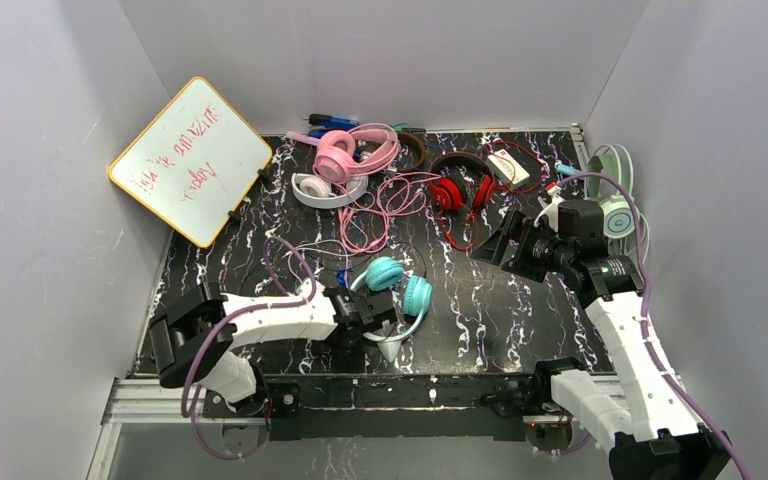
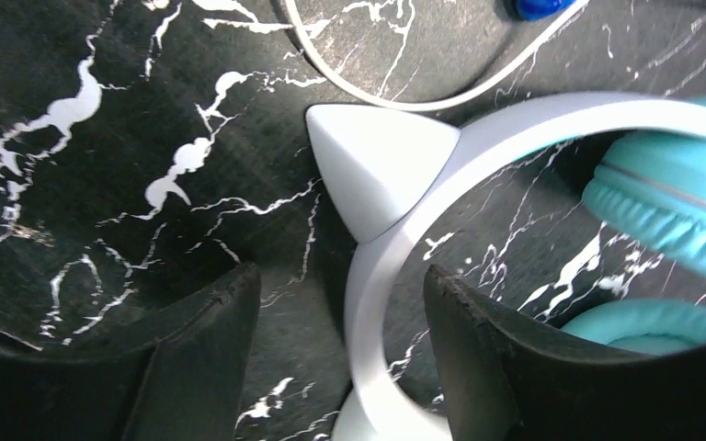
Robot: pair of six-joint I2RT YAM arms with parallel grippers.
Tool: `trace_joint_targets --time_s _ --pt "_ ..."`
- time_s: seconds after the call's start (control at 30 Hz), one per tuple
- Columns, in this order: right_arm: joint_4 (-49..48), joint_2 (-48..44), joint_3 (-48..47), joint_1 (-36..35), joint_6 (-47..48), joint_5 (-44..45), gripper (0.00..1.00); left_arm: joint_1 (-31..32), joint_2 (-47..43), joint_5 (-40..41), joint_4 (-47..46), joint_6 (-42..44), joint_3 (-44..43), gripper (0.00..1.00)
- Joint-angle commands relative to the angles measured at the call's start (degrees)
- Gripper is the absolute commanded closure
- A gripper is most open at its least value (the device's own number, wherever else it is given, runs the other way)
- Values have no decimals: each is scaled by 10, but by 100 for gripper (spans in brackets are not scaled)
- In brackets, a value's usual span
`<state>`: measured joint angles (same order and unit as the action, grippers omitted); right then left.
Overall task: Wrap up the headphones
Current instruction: Pick up the headphones from the center of the board.
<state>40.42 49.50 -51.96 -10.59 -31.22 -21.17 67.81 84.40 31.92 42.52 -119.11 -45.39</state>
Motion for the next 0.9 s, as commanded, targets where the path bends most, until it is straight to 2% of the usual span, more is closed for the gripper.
trace_joint_targets --time_s 0.0,0.23,0.3,0.37,0.47,0.57,0.67,0.73,0.87 --pt "-10 1 -23 -1 9 -4 3 -38 32 -53 14 -13 -24 39" --pt "-12 4 -26 -1 8 -3 3 -42 94 -90 19 13 -70 42" --pt "-13 6 -27 -2 8 -2 3 -42 120 -113 27 30 -88 50" --pt "-13 5 -27 -1 8 -3 3 -42 146 -125 50 46 -107 70" --pt "-14 3 -24 -1 8 -5 3 -46 183 -127 89 71 -133 82" --pt "-13 1 -17 -1 12 -12 3 -69 208 -119 139 120 -168 98" --pt "-15 4 -12 -1 23 -32 3 -81 216 -59 201 187 -231 100" --pt "-21 8 -7 -1 31 -54 3 -81 216 -7 228 270 -279 100" --pt "-41 22 -7 -3 44 -82 2 -81 212 74 315 349 -359 100"
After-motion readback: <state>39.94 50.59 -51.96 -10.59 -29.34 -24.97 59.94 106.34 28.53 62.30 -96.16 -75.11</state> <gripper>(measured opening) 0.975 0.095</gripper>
